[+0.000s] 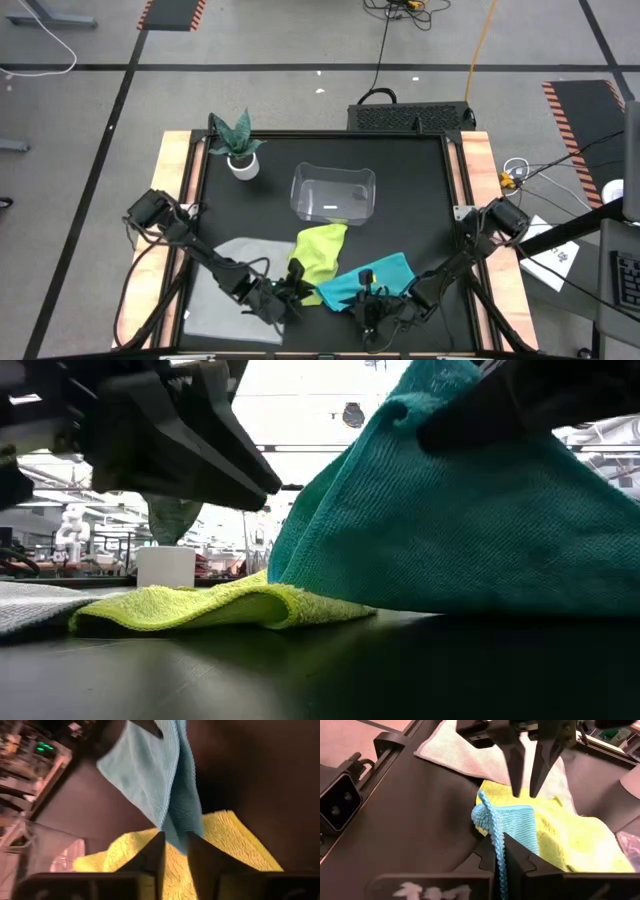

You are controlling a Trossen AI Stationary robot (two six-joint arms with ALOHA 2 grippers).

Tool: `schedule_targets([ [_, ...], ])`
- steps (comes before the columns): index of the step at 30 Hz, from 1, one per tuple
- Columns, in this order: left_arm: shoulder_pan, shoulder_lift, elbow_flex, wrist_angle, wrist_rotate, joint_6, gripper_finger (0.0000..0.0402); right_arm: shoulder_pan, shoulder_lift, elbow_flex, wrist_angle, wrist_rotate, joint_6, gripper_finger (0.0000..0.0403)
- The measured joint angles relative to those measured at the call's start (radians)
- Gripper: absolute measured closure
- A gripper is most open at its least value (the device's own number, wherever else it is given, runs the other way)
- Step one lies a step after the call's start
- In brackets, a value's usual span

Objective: Fold microfiber towels
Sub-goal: Fold the blue towel

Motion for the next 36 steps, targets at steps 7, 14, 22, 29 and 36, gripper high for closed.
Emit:
schedule_targets([
  [7,-0.004,-0.002,0.001,0.122,-0.09,-0.067,0.0189,0.0,-0.017,0.0,-0.013,0.03,-0.001,0.04],
  [14,0.044,0.014,0.002,0.085,-0.018,-0.281,0.0096,-0.006,-0.017,0.0,-0.014,0.053,-0.009,0.04],
  [22,0.043,0.086,0.001,0.088,0.049,-0.304,0.0073,-0.006,-0.042,-0.001,-0.035,0.054,-0.023,0.04],
  [29,0.05,0.089,0.001,0.164,0.058,-0.296,0.0074,-0.006,-0.077,-0.001,-0.047,0.053,-0.03,0.04],
  [36,0.088,0.088,0.001,0.216,0.087,-0.323,0.0078,-0.006,-0.079,-0.001,-0.048,0.053,-0.026,0.04],
])
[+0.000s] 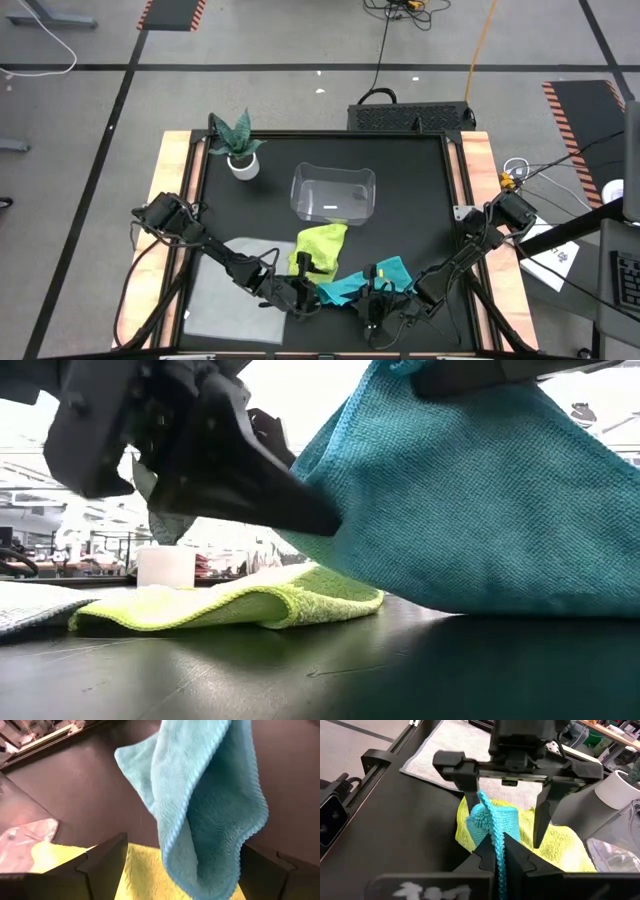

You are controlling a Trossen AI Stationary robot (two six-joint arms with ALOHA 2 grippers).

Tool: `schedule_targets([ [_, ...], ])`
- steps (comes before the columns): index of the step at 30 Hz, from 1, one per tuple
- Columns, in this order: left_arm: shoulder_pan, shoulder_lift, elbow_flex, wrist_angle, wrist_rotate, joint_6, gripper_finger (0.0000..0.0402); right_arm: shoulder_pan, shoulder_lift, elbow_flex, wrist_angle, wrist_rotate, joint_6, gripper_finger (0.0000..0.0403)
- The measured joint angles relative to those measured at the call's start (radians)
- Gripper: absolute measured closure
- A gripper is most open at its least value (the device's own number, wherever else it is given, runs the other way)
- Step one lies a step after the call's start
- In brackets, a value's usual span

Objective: Fold microfiber towels
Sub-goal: Fold the blue towel

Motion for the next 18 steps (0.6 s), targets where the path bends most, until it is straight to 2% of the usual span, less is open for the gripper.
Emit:
schedule_targets([
  [3,0.008,0.0,0.0,-0.015,0.058,-0.006,0.0107,0.0,0.0,0.0,-0.004,0.0,0.001,0.04],
  [5,0.004,0.0,0.0,-0.03,0.072,0.016,0.0147,0.0,0.0,0.0,-0.008,-0.001,0.002,0.04],
  [12,0.005,0.0,0.0,-0.088,0.062,0.076,0.036,0.002,0.0,-0.008,-0.04,-0.034,0.072,0.04],
  [13,0.009,0.0,0.0,-0.089,0.061,0.082,0.038,0.002,0.0,-0.019,-0.031,-0.047,0.085,0.04],
  [18,0.024,0.0,0.0,-0.089,0.062,0.095,0.0386,0.002,0.001,-0.071,-0.021,-0.061,0.156,0.04],
])
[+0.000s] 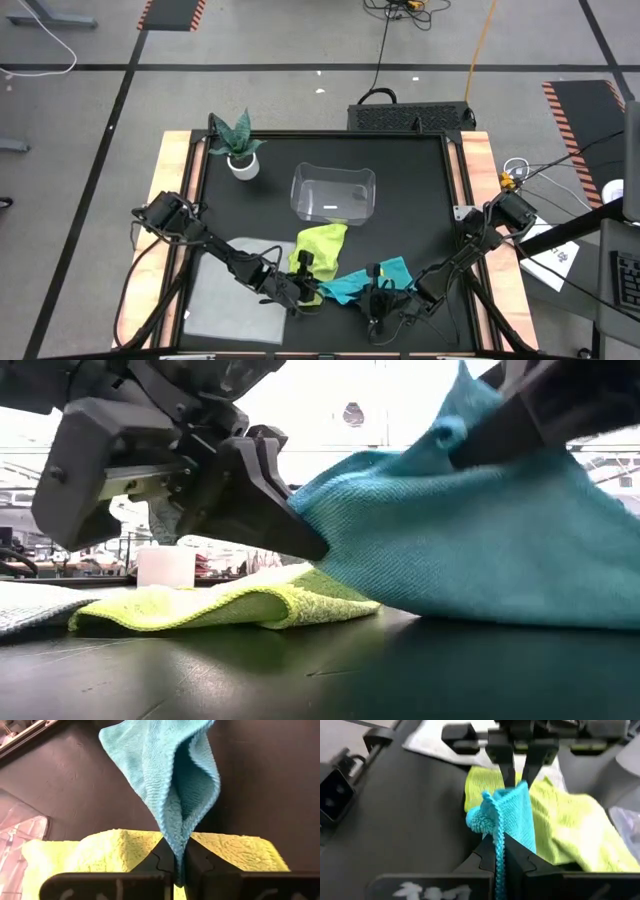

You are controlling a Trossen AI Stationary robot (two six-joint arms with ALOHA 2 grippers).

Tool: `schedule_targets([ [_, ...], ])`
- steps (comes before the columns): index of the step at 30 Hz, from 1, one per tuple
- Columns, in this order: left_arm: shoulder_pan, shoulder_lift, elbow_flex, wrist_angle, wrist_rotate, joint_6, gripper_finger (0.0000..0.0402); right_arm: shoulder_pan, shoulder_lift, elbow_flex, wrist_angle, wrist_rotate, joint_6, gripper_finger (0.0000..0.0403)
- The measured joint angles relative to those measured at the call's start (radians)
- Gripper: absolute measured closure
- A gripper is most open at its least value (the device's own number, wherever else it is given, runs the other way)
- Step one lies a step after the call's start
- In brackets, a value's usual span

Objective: Fold microfiber towels
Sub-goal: Fold the blue towel

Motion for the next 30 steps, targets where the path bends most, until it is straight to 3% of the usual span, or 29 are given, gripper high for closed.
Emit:
schedule_targets([
  [4,-0.001,0.0,0.0,-0.013,-0.003,0.019,0.0395,0.008,0.0,-0.038,0.048,-0.003,0.0,0.0392],
  [6,-0.001,-0.001,0.0,-0.043,-0.007,0.027,0.0393,0.013,0.0,-0.062,0.118,-0.073,-0.041,0.0379],
  [10,0.002,-0.008,0.0,-0.086,-0.008,0.036,0.0397,0.014,0.0,-0.09,0.242,-0.206,-0.101,0.0339],
  [16,0.004,-0.007,0.0,-0.115,-0.007,0.036,0.0397,0.02,0.0,-0.096,0.263,-0.232,-0.101,0.0271],
  [21,0.001,-0.007,0.0,-0.115,-0.006,0.065,0.0393,0.02,0.0,-0.096,0.166,-0.171,-0.02,0.0249],
  [30,0.002,-0.077,0.0,-0.218,-0.014,0.053,0.0388,0.047,0.0,-0.097,-0.193,-0.044,0.319,0.0269],
])
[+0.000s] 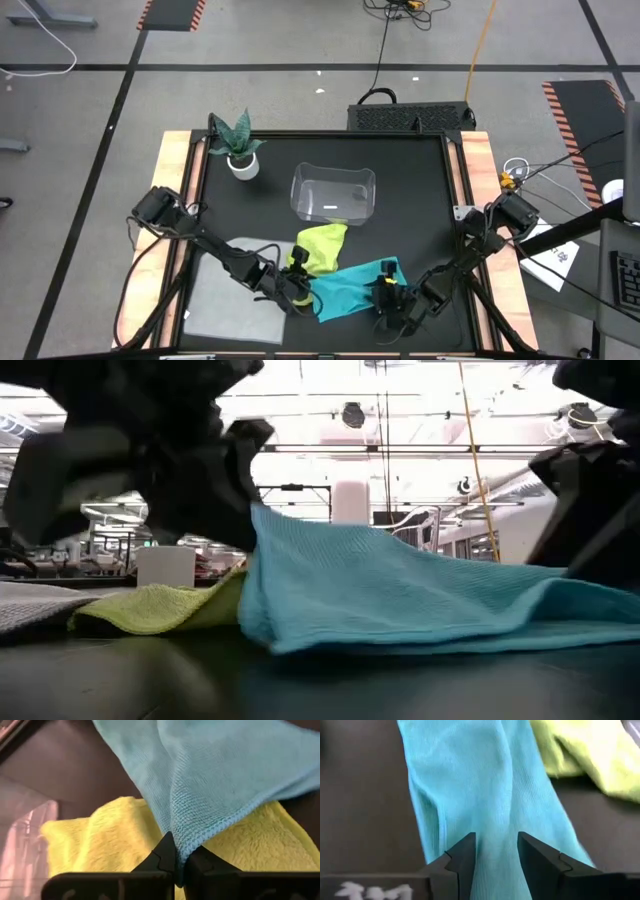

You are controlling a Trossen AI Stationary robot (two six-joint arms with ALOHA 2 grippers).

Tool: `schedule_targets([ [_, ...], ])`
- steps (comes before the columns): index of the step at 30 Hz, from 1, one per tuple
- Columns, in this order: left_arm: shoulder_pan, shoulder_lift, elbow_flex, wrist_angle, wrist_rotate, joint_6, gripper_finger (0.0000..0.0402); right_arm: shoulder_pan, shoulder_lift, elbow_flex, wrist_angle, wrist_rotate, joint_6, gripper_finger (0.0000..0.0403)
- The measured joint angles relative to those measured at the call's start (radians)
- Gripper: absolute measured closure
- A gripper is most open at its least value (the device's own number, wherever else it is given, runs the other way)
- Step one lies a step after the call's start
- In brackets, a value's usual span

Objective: Fold microfiber towels
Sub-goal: Fold the blue towel

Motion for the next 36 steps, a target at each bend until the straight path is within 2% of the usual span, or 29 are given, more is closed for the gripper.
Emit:
schedule_targets([
  [5,0.002,-0.081,0.0,-0.003,0.019,0.025,0.0397,0.002,0.015,-0.039,0.014,-0.007,0.097,0.0272],
  [11,0.053,-0.166,0.001,-0.021,0.205,0.01,0.0396,-0.001,0.029,-0.087,0.064,-0.018,0.208,0.0273],
  [16,0.12,-0.172,0.037,-0.095,0.307,-0.021,0.0396,-0.002,0.032,-0.12,0.175,-0.016,0.147,0.0273],
  [23,0.198,-0.155,0.17,-0.28,0.45,-0.106,0.0398,-0.031,0.034,-0.121,0.199,-0.03,0.1,0.0273],
  [29,0.231,-0.153,0.22,-0.348,0.511,-0.123,0.0399,-0.067,0.034,-0.121,0.199,-0.03,0.053,0.0273],
  [36,0.243,-0.069,0.243,-0.356,0.549,-0.145,0.0399,-0.062,0.034,-0.125,0.278,-0.013,-0.074,0.0273],
])
